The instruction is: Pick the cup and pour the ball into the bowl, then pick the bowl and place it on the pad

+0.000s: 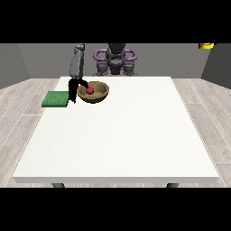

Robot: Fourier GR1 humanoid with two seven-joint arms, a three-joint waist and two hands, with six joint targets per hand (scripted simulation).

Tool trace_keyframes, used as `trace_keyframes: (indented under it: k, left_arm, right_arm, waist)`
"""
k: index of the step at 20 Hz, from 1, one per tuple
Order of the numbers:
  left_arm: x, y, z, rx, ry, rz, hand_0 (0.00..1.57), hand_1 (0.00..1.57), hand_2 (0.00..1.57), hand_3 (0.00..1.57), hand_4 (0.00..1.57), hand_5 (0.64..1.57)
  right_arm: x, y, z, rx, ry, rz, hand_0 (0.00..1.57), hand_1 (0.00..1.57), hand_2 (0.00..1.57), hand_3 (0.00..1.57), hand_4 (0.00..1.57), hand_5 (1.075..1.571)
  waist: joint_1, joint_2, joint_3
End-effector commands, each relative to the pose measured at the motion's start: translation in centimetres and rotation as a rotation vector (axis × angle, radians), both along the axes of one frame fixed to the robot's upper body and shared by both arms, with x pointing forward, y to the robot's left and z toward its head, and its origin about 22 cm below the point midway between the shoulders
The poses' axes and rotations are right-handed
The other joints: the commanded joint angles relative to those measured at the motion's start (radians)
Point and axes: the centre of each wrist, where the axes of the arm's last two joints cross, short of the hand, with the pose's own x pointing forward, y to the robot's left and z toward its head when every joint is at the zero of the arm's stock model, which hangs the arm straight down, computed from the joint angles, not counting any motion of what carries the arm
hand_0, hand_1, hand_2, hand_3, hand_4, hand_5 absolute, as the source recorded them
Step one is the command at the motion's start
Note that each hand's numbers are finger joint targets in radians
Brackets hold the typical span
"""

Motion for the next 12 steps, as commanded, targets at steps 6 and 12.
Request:
trace_keyframes:
  k: [6,12]
  left_arm:
    - [-1.2,1.9,1.4,0.007,-0.038,-0.025,0.00,0.00,0.00,0.00,1.02,1.535]
    - [-1.3,2.0,2.9,-0.020,-0.075,-0.028,0.00,0.00,0.00,0.00,1.07,1.523]
  right_arm:
    - [-1.2,-1.2,-1.9,-0.009,0.202,-0.182,0.88,0.88,0.58,0.00,0.61,1.514]
    - [-3.2,-4.7,-1.6,-0.228,0.286,-0.246,1.57,1.57,1.57,1.57,0.90,1.495]
  waist:
    - [0.038,0.085,0.0235]
    - [0.046,0.094,0.0205]
